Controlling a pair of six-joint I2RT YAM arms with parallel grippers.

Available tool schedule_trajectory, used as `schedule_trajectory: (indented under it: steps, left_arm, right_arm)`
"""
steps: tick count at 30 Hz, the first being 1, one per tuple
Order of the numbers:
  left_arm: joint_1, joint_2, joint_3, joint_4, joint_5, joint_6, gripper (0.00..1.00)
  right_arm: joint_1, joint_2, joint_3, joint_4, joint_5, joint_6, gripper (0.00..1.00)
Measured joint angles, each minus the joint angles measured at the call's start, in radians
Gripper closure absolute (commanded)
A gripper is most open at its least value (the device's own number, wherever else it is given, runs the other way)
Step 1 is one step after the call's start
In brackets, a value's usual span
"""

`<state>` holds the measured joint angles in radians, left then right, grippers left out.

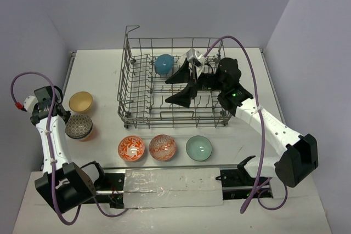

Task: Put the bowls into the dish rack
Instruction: Move the bowl to the corner of the board.

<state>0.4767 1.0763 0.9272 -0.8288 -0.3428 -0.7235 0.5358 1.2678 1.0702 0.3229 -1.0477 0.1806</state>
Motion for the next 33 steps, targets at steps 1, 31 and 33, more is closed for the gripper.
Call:
schedule_trajectory:
  steps: [1,31,33]
  left_arm:
    - [0.000,0.000,0.000,0.000,-0.003,0.000,0.62]
    - [0.003,0.097,-0.031,0.016,-0.030,-0.032,0.61]
    - [0.003,0.099,-0.032,0.018,-0.031,-0.034,0.61]
  right_arm:
    - [0.000,0.000,0.000,-0.002,0.002,-0.003,0.09]
    - [-0.017,0.000,0.000,-0.086,0.064,-0.071,0.09]
    - [-0.018,0.000,0.000,-0.087,0.064,-0.071,0.09]
